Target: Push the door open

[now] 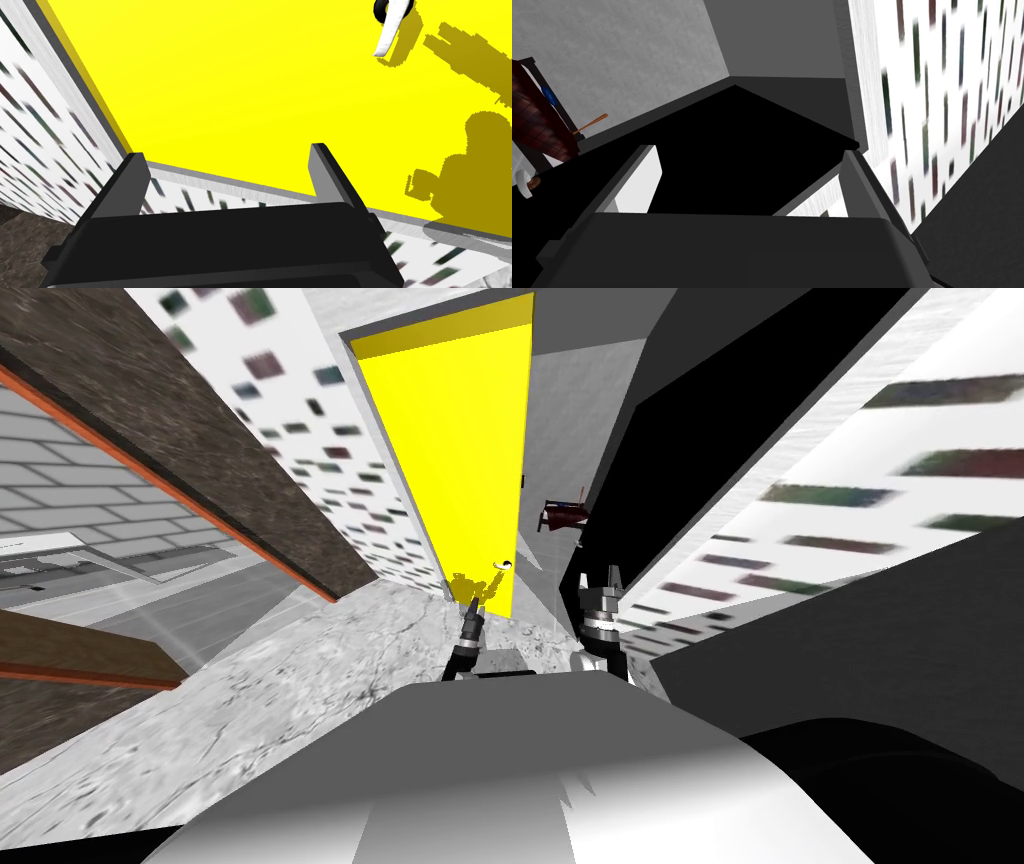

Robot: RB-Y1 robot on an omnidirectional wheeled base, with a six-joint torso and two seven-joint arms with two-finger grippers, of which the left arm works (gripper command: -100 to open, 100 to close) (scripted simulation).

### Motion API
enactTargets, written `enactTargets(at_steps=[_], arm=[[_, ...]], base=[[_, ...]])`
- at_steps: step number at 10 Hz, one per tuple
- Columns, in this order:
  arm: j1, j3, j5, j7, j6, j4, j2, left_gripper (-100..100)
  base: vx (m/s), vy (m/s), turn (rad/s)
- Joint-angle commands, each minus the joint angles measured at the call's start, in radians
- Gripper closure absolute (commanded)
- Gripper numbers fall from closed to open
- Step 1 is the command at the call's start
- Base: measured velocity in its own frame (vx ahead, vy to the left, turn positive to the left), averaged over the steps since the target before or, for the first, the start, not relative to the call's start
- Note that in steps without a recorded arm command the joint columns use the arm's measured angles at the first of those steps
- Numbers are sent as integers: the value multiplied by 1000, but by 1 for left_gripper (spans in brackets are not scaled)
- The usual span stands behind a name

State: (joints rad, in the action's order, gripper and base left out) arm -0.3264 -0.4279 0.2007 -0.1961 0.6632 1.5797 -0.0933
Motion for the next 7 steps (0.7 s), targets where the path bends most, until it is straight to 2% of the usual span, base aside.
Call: enactTargets(at_steps=[1, 7], arm=[[18, -15, 14, -7, 7, -36, -1, -100], [62, -85, 67, -36, 31, -159, -6, -100]], base=[[109, 4, 19], [118, 19, 20]])
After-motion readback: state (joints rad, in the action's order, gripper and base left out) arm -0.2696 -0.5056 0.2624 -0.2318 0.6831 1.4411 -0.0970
